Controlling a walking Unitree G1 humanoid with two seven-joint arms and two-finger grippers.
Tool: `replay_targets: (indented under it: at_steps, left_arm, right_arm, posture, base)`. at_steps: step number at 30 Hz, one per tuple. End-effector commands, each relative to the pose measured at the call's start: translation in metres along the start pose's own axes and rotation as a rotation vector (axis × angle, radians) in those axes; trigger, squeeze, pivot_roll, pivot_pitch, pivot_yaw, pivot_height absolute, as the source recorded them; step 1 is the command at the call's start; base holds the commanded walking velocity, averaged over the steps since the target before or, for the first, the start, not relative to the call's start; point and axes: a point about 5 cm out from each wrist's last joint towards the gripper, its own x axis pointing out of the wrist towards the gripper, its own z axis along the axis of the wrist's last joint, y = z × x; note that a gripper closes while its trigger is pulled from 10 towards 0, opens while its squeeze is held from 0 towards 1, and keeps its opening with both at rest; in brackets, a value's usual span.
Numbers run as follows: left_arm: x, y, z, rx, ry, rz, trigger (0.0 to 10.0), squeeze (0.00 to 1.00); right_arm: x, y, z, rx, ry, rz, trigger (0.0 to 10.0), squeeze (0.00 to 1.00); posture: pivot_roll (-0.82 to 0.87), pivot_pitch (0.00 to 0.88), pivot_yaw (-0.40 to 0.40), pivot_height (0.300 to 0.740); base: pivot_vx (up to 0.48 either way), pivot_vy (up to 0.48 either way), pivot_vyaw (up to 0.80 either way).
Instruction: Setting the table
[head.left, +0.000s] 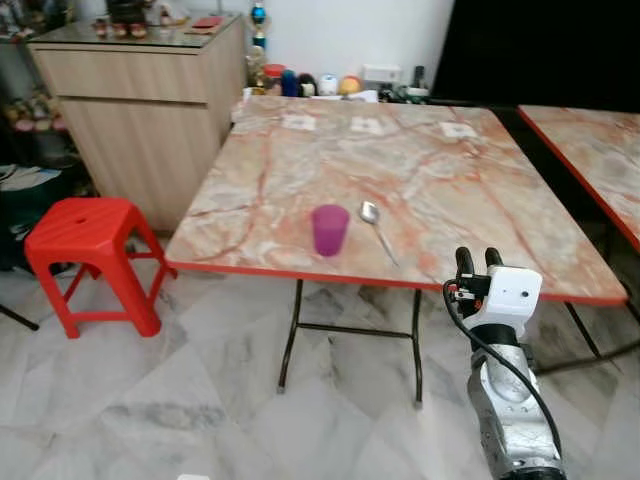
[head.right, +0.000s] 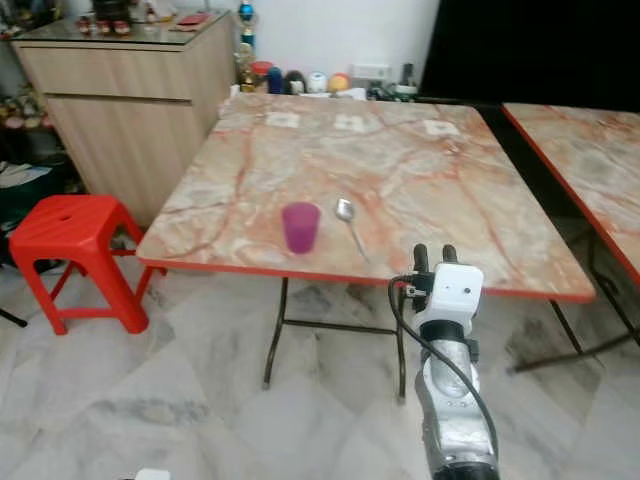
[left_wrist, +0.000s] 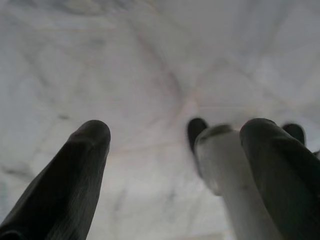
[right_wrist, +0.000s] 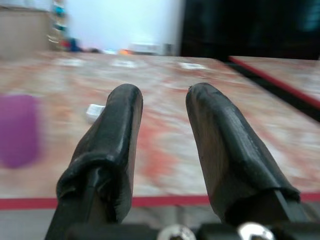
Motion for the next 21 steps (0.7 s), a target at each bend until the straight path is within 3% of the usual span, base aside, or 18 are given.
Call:
replay_targets:
  at_steps: [1,21]
  left_arm:
    - [0.0001,-0.0038,-0.0011,0.003,0.004,-0.007,10.0,0.00]
    - [0.0000,-0.0039,-0.0014,0.003,0.006,-0.009,10.0,0.00]
  right_arm:
    - [0.0014,-0.0093,0.0014,-0.016,-0.003,-0.022,10.0,0.00]
    - [0.0023,-0.0144,-0.0001,-0.029,0.001,-0.030,10.0,0.00]
  posture:
    - [0.01,0.053,-0.005,0.740]
    - [0.01,0.052,-0.005,0.740]
  base:
    - [0.319,0.000,0.00]
    - [0.323,0.000,0.00]
